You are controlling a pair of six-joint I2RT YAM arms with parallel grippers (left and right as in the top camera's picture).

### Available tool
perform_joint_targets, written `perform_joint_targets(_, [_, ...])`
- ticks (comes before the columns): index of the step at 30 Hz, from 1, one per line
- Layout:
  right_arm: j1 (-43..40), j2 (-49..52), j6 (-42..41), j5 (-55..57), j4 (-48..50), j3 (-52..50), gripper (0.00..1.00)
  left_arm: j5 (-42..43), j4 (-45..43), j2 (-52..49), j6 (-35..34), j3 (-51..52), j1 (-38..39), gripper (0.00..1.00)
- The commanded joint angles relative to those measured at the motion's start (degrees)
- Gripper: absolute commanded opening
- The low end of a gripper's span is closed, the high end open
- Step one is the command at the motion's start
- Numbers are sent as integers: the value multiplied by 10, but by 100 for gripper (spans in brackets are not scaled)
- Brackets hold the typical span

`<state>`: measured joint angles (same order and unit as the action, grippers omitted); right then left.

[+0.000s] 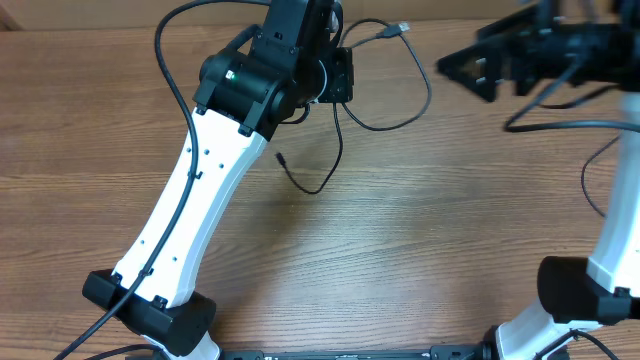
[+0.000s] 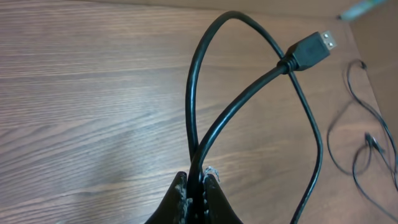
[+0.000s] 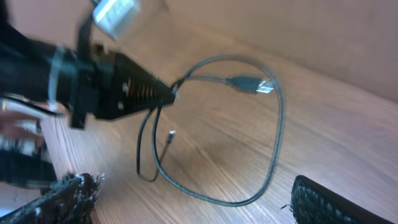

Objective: Untangle cables
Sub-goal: 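Lift the cable with the left gripper and bring the right gripper over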

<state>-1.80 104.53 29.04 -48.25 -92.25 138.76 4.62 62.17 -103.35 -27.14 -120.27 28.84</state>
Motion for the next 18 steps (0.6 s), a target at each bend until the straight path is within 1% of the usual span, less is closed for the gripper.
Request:
perform_joint_targets(1, [45,4,30,52,25,-46,97,-33,-7,0,-39,-15,-8,4])
perform_joint_targets(5, [101,4,30,98,70,-103,96,-31,-7,-4,-63,-15,-22,4])
perform_joint_targets(8, [127,4,30,111,103,-130,91,-34,-6,-4,-75,-15,-31,4])
perform_joint_targets(10, [136,4,28,110,127,-143,89,-43,-7,-4,-90,-15,-37,4])
perform_joint_targets(18, [151,5,24,36,205,-177,92,-53,-16,-4,-201,-15,-78,4])
